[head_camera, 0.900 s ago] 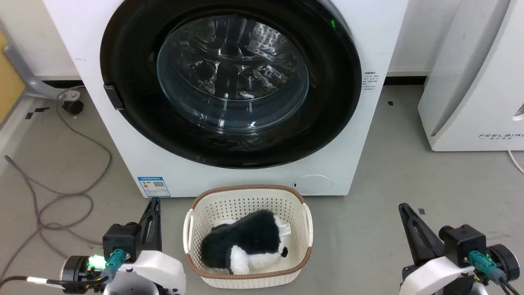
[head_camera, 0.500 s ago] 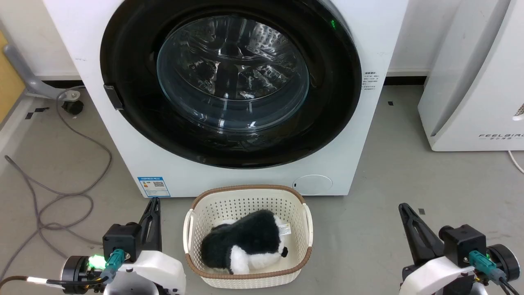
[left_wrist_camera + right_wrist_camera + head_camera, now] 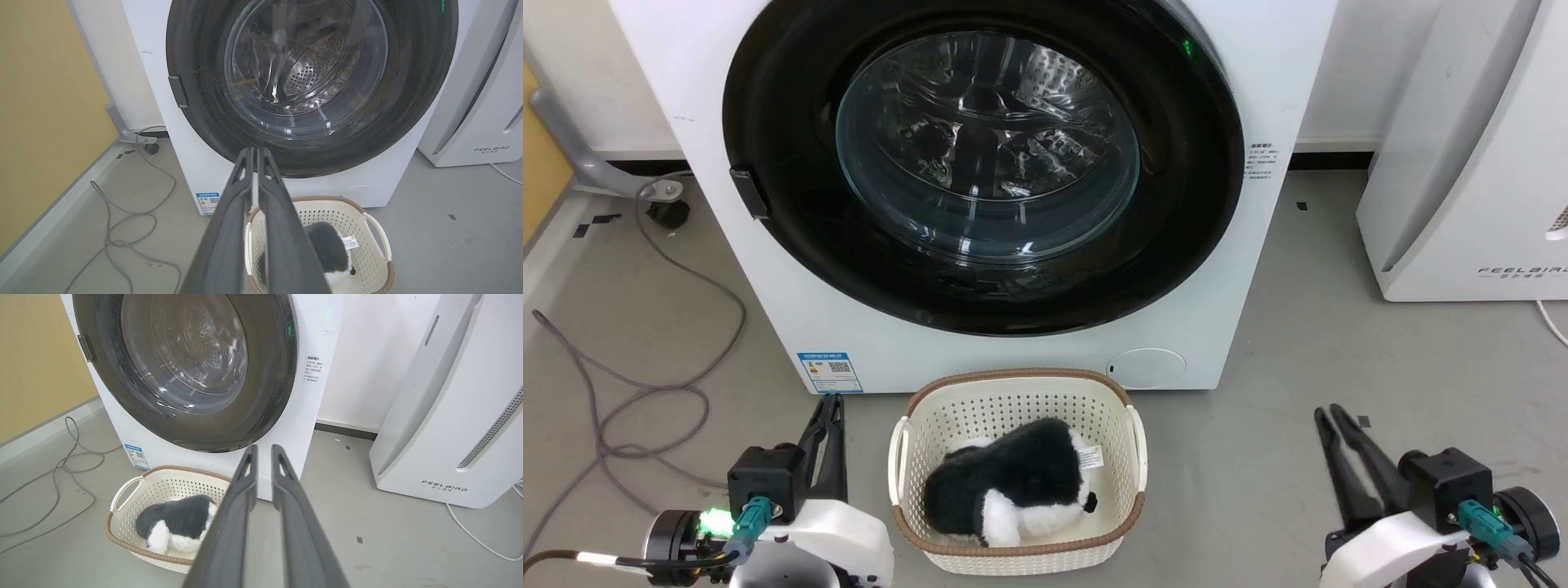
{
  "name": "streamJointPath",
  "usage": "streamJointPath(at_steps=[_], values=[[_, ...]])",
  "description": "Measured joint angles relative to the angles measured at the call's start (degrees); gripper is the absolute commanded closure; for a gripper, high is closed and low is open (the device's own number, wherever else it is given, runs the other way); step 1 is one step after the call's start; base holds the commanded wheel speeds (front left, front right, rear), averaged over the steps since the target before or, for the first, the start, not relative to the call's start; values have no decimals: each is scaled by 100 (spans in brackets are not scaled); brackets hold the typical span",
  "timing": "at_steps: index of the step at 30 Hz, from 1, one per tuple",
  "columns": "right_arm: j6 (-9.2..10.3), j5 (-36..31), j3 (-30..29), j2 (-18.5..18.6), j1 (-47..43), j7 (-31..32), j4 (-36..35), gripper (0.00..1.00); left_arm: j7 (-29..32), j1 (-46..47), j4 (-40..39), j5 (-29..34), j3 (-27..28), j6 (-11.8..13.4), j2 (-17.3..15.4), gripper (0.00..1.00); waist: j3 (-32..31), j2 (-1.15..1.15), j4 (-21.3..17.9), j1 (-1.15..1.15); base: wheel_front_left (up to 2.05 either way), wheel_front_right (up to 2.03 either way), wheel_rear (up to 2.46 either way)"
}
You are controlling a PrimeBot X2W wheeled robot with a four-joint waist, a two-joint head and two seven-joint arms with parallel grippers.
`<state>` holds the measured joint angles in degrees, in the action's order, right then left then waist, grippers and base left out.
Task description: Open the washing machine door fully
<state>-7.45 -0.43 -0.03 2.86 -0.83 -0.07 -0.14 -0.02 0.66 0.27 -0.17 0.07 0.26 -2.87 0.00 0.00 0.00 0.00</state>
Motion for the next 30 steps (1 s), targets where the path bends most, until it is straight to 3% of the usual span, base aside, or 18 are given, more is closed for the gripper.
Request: streamJointPath(at_steps=[17,18,19,20,30], values=[[0,468,-57,0,-2,-131,-86,0,-133,2,20,-1,-81,137,1,0,28,0,1,0,0,0,0],[0,528,-59,0,-2,-155,-94,39,-158,2,21,-1,-83,160,1,0,31,0,2,0,0,0,0],[0,577,-64,0,-2,-159,-101,95,-163,3,21,-1,-90,167,1,0,34,0,2,0,0,0,0],[0,624,-68,0,-2,-165,-110,100,-164,3,21,-1,-92,175,1,0,37,0,2,0,0,0,0],[1,1656,-307,0,193,-287,-11,100,-288,31,26,0,-138,285,0,0,126,0,12,0,0,0,0]])
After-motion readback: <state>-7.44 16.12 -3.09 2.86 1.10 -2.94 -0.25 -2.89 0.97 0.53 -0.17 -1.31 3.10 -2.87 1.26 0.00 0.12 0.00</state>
